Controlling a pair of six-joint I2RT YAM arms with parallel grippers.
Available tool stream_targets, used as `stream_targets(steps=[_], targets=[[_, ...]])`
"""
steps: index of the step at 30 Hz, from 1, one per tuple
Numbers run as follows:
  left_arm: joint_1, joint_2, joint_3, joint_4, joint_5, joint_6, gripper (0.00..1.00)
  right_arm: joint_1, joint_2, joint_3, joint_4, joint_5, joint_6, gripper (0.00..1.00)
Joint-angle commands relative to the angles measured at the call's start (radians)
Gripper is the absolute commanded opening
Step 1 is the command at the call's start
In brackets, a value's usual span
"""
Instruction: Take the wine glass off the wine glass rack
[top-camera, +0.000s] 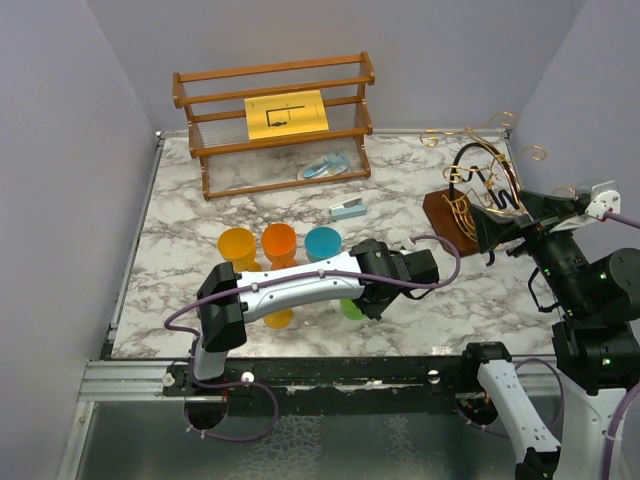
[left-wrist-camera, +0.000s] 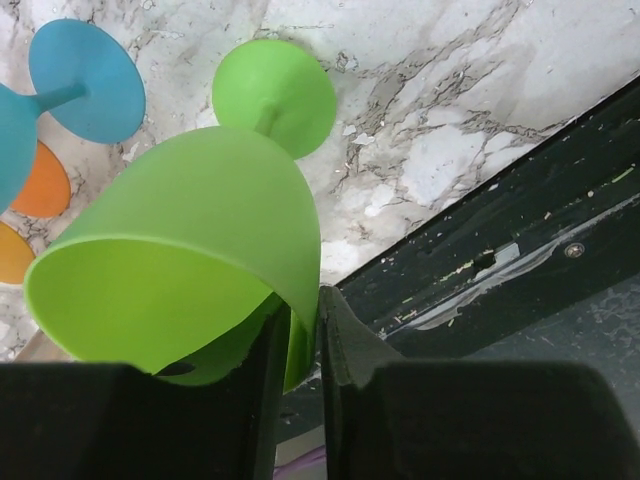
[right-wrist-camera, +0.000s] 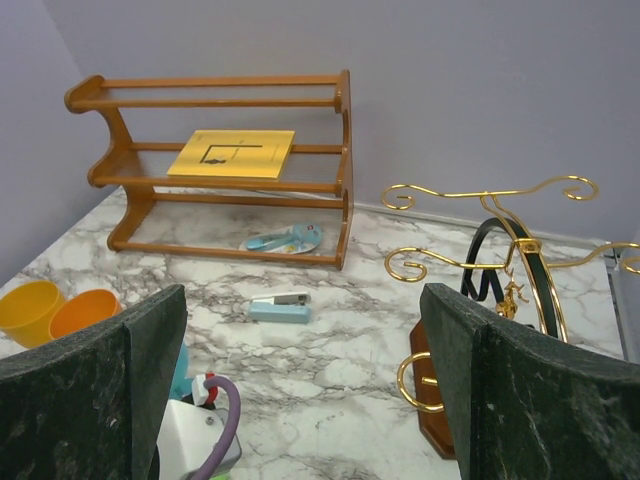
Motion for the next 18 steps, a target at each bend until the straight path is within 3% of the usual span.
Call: stream_targets(steps=[1, 6, 8, 15, 17, 18], targets=[[-0.003, 0.001, 0.017, -0.014, -0.012, 0.017, 0.24, 0.005, -0.016, -0.001, 0.017, 0.025, -0.009, 0.99], [0.0, -0.023, 0.012, -0.006, -0.041, 0.014, 0.37, 0.005, -0.008, 0.038, -0.016, -0.007, 0.001, 0.99], [0.004, -0.038, 0.013, 0.004, -0.051, 0.014, 0.47, 0.005, -0.003, 0.058, -0.023, -0.012, 0.004, 0.99], [0.051, -0.137, -0.035, 0.121, -0.016, 0.049, 0.64, 0.005, 0.026, 0.155, -0.07, -0.109, 0.027, 0.99], [0.074, -0.172, -0.058, 0.177, 0.004, 0.059, 0.77, 0.005, 0.029, 0.174, -0.081, -0.121, 0.029, 0.99], [0.09, -0.192, -0.078, 0.211, 0.034, 0.066, 0.94, 0.005, 0.03, 0.182, -0.087, -0.121, 0.029, 0.99]])
